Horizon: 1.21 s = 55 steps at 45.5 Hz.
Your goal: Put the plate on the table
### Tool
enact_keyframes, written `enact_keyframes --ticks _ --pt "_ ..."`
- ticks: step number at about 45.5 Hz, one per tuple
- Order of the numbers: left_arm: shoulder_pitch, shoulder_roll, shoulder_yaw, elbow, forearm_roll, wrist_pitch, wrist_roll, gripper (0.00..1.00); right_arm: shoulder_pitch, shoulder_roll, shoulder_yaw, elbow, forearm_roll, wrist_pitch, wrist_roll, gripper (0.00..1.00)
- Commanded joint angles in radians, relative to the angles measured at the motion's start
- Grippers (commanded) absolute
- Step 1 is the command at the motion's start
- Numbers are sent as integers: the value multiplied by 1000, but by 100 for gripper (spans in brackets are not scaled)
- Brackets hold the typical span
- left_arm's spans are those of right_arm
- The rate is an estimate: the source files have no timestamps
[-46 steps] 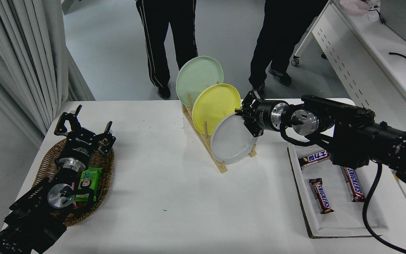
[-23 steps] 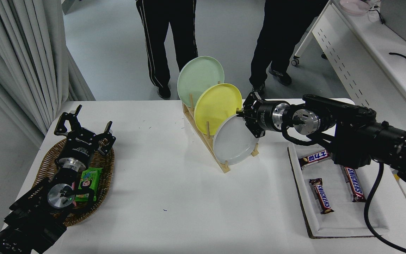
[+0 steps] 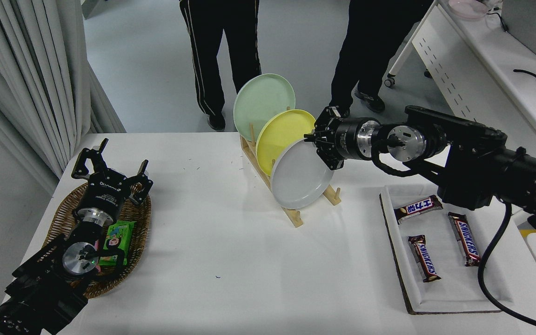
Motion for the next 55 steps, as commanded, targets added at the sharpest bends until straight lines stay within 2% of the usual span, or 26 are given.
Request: enact_keyframes --ticks 1,10,19,26,37,50,55 --pt "0 0 0 -1 0 0 0 100 49 -65 58 100 9 -12 -40 0" --pt "0 0 0 1 0 0 0 100 92 -141 104 220 50 -46 -61 0" --pt "0 0 0 -1 0 0 0 100 135 -203 139 324 175 -115 -70 0" --pt "0 0 0 -1 0 0 0 100 153 -213 188 334 306 -199 -127 0" --pt "0 0 0 1 0 0 0 100 150 -201 249 334 406 -399 -210 0" --pt "0 0 -2 1 0 0 0 100 39 -137 246 334 442 -590 -207 0" --pt "0 0 0 -1 0 0 0 100 12 -103 246 326 477 -741 -209 0"
